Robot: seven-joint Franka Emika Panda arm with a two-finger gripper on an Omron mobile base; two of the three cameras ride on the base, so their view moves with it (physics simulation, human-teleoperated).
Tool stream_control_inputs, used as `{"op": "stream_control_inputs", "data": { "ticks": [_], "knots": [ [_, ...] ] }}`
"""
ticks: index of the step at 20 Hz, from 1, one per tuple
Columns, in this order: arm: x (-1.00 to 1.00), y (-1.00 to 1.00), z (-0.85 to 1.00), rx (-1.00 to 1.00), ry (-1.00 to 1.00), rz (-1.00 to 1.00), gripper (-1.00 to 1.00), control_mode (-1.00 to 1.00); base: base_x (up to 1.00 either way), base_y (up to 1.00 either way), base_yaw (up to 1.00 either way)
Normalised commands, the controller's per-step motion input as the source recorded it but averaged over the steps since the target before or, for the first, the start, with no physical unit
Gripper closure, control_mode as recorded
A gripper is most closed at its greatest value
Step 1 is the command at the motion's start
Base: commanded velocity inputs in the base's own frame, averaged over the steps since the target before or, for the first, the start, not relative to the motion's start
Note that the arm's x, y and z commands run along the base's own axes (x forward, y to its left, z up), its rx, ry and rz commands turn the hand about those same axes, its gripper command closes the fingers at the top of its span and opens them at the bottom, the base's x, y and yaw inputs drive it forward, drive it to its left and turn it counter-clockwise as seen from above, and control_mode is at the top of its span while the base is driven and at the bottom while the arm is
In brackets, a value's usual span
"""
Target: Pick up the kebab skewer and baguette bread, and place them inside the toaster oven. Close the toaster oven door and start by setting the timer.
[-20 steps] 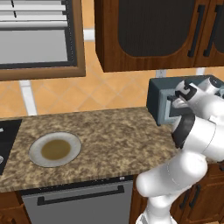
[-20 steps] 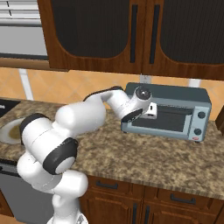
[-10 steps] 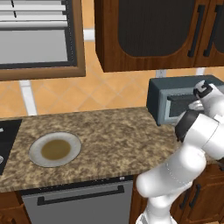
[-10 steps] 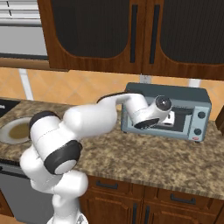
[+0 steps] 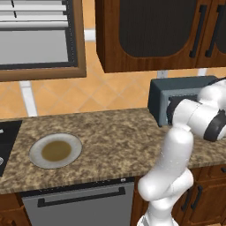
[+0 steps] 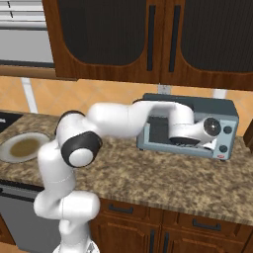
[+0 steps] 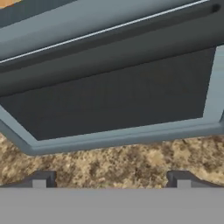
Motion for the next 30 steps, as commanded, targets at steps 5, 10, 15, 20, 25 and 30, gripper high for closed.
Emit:
{"op": "stream_control_inputs", "data": {
  "ticks": [5,10,15,20,25,30],
  "knots": [
    [-0.03,-0.32,0.00,0.18,-0.04,-0.27,-1.00,-1.00,0.00,0.00,0.00],
    [-0.05,-0.11,0.00,0.18,0.00,-0.36,-1.00,-1.00,0.00,0.00,0.00],
    [0.00,0.18,-0.02,0.06,-0.03,-0.36,-1.00,-1.00,0.00,0.00,0.00],
    [0.00,0.44,-0.13,0.00,-0.15,-0.37,-1.00,-1.00,0.00,0.00,0.00],
    [0.00,0.25,-0.17,0.00,-0.06,-0.34,-1.00,-1.00,0.00,0.00,0.00],
    [0.00,-0.14,0.00,0.00,-0.01,-0.10,-1.00,-1.00,0.00,0.00,0.00]
  ]
}}
